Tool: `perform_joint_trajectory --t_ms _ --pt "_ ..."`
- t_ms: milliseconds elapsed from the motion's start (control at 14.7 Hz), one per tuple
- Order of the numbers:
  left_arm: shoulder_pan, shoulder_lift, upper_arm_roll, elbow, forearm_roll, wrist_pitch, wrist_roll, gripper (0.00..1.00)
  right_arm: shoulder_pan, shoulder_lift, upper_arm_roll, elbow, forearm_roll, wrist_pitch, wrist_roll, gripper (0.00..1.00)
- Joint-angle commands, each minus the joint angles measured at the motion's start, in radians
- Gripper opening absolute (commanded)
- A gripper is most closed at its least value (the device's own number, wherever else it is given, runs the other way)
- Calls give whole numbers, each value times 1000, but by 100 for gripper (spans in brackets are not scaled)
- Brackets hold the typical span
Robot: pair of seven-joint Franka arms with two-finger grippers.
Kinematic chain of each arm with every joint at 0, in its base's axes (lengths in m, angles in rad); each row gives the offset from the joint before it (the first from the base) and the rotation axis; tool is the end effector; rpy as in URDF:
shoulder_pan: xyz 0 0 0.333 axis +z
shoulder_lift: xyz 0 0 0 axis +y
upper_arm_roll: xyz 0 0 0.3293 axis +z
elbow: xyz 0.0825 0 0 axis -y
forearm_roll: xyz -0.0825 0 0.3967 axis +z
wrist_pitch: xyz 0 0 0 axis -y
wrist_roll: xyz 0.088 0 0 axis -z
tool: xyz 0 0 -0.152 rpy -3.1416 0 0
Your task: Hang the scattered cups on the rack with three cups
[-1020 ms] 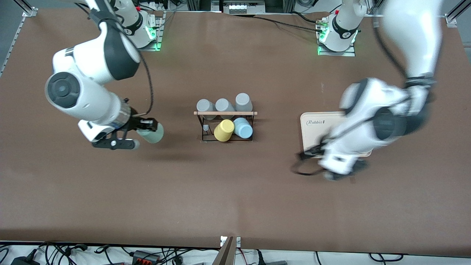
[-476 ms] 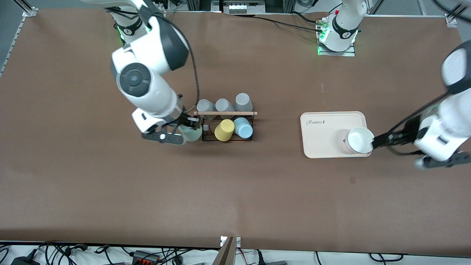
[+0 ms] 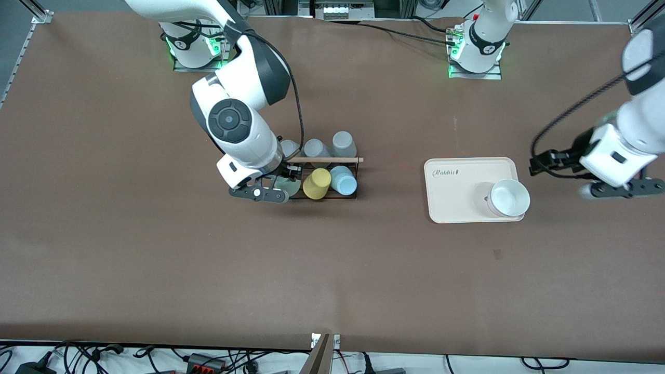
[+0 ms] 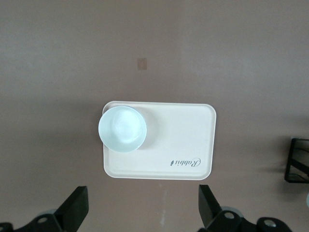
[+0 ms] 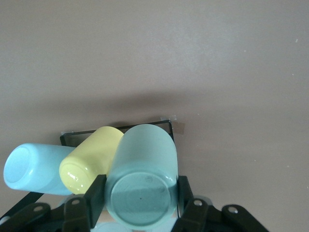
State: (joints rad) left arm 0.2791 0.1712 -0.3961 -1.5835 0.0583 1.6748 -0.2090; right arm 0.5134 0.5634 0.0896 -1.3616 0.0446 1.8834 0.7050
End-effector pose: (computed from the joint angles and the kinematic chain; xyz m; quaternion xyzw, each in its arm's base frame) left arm 0.6143 -0.0495 0.5008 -0.9985 -0.0435 0.0335 0.0014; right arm 0.6028 0.4081 0.3533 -0.9967 0.0646 0.0431 0.0238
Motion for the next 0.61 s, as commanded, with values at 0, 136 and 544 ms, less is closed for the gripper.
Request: perform_joint_trajectory --t_ms 0,136,544 --pt "18 -101 -3 -128 -3 60 20 100 27 32 -10 7 -26 31 19 27" --pt "17 -85 -3 -95 3 53 31 100 31 58 -11 6 -37 39 19 27" --pt "9 -45 -4 13 6 33 20 100 40 82 -11 -50 -60 88 19 28"
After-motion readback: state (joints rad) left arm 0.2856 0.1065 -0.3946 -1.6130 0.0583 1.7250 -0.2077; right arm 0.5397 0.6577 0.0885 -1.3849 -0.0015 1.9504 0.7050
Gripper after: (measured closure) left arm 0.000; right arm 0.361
